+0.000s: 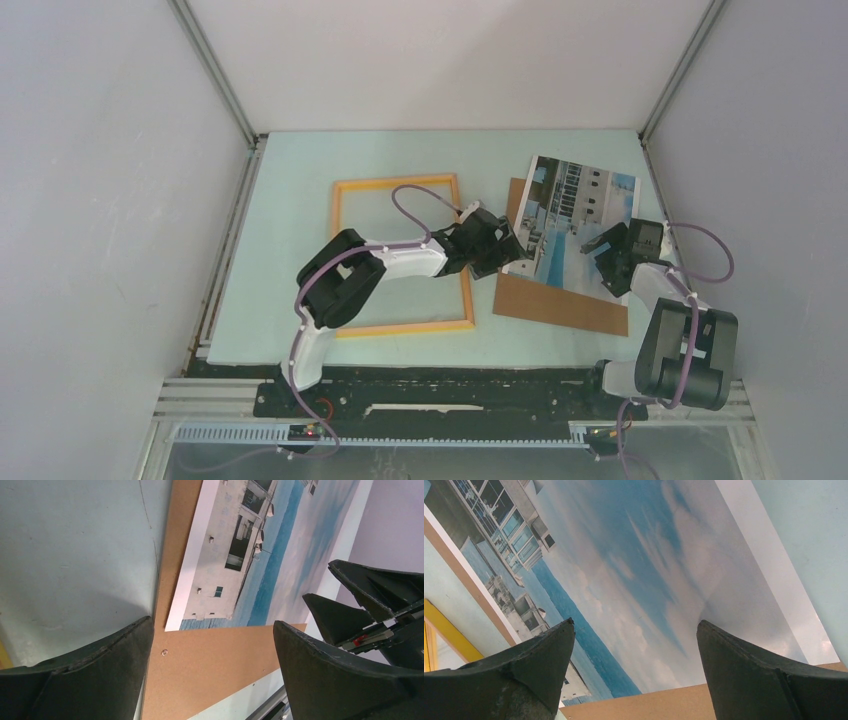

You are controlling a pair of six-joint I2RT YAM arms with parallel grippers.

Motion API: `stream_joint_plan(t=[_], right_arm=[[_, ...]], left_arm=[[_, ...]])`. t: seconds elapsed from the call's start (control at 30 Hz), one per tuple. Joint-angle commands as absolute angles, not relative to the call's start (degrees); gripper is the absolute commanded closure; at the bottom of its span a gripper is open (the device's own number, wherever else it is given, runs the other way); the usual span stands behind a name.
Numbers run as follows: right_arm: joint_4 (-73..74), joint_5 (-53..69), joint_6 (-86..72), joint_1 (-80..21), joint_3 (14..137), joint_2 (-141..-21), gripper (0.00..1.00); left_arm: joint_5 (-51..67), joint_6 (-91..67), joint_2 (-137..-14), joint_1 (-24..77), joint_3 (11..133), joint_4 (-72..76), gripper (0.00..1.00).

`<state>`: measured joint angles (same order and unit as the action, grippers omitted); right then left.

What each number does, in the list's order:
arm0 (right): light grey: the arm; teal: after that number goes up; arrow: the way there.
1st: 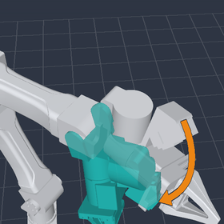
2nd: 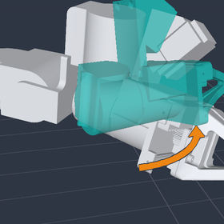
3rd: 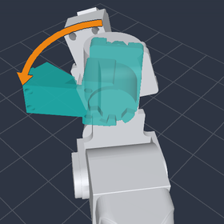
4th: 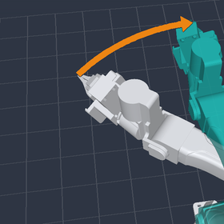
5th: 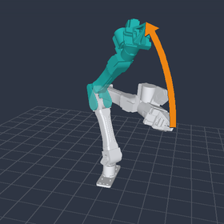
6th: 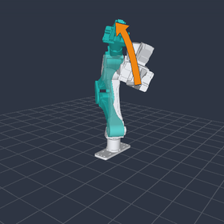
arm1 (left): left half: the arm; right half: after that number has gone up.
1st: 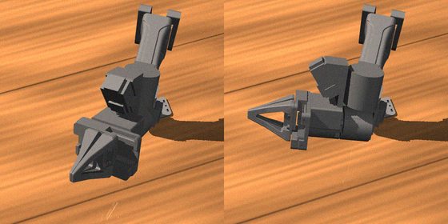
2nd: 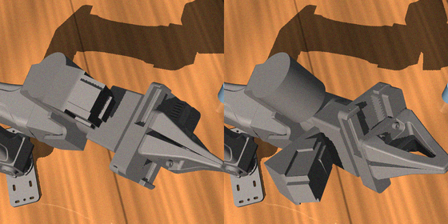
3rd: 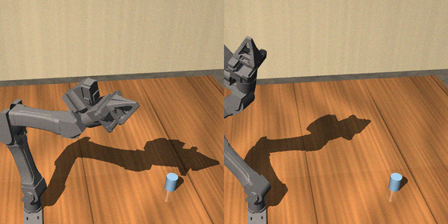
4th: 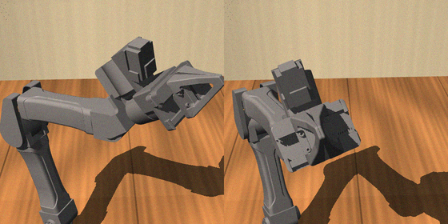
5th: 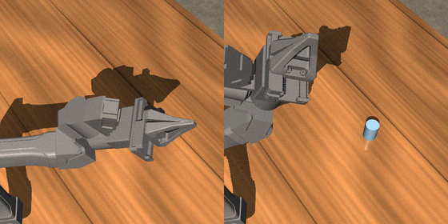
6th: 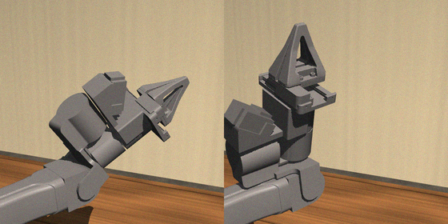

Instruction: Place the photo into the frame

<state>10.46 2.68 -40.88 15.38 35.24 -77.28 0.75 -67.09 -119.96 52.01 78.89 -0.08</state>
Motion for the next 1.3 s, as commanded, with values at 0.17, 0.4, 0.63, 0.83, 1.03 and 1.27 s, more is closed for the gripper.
stream_joint_plan(t=[0.17, 0.4, 0.63, 0.83, 1.03, 1.27], right_arm=[[12.0, 2.3, -41.7, 15.3, 35.3, -77.9, 0.00], [11.9, 2.2, -41.6, 14.9, 35.3, -77.7, 0.00], [12.0, 2.0, -41.5, 14.8, 35.3, -77.6, 0.00], [12.1, 2.0, -41.5, 14.7, 35.2, -77.4, 0.00], [12.1, 2.2, -41.5, 14.7, 35.2, -77.3, 0.00], [12.0, 2.5, -41.4, 14.7, 35.2, -77.3, 0.00]], left_arm=[[-5.0, -62.0, -119.0, 53.3, 82.2, -4.7, 0.03], [-9.2, -54.9, -115.2, 54.2, 84.5, -9.5, 0.02], [-1.9, -59.3, -116.3, 54.4, 81.8, -2.0, 0.05], [-0.5, -62.4, -118.1, 54.3, 81.6, -1.8, 0.06], [-0.4, -66.5, -119.8, 54.4, 81.9, -3.0, 0.05], [-3.2, -67.4, -119.4, 54.3, 81.7, -5.0, 0.04]])
